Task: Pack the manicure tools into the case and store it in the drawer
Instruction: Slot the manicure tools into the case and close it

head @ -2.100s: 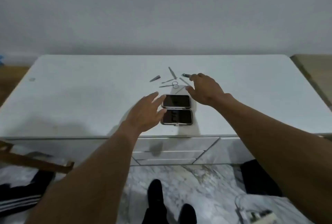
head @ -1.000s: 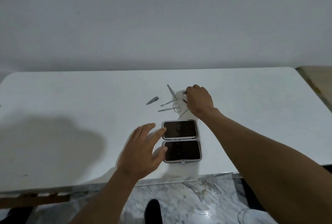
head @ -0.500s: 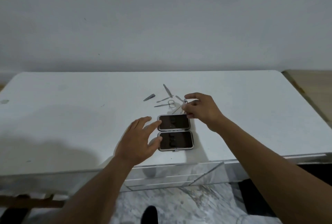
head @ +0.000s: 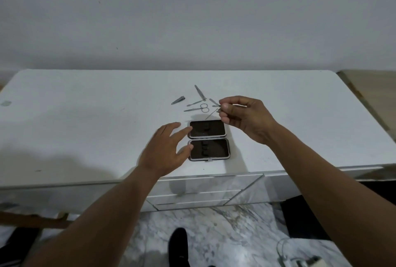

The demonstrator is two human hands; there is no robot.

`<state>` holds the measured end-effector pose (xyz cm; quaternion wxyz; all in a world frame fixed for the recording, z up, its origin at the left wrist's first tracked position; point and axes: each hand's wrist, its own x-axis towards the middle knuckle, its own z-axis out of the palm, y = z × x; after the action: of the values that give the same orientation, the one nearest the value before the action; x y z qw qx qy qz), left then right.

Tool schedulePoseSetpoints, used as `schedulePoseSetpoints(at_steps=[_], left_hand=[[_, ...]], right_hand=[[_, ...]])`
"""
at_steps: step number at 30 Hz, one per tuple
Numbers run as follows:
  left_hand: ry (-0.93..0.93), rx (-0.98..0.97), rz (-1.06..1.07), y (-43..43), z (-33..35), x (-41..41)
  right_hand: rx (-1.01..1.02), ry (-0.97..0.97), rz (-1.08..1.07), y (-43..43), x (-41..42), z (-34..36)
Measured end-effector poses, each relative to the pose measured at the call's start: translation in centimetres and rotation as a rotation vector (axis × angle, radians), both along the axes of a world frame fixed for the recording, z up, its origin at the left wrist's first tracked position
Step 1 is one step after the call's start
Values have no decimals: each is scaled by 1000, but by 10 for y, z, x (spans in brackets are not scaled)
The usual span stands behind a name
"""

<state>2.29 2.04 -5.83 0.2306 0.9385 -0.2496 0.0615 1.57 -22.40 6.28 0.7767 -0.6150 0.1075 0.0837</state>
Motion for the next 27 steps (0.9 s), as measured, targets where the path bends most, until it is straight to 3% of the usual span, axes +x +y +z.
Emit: schedulePoseSetpoints(at_steps=[14,27], left_hand=[[19,13,10,1,-7,-4],[25,-3,13,2,-6,-4]], right_hand=[[-137,65,-41,2,-1,-5],[-116,126,-7,5,-2,-7]])
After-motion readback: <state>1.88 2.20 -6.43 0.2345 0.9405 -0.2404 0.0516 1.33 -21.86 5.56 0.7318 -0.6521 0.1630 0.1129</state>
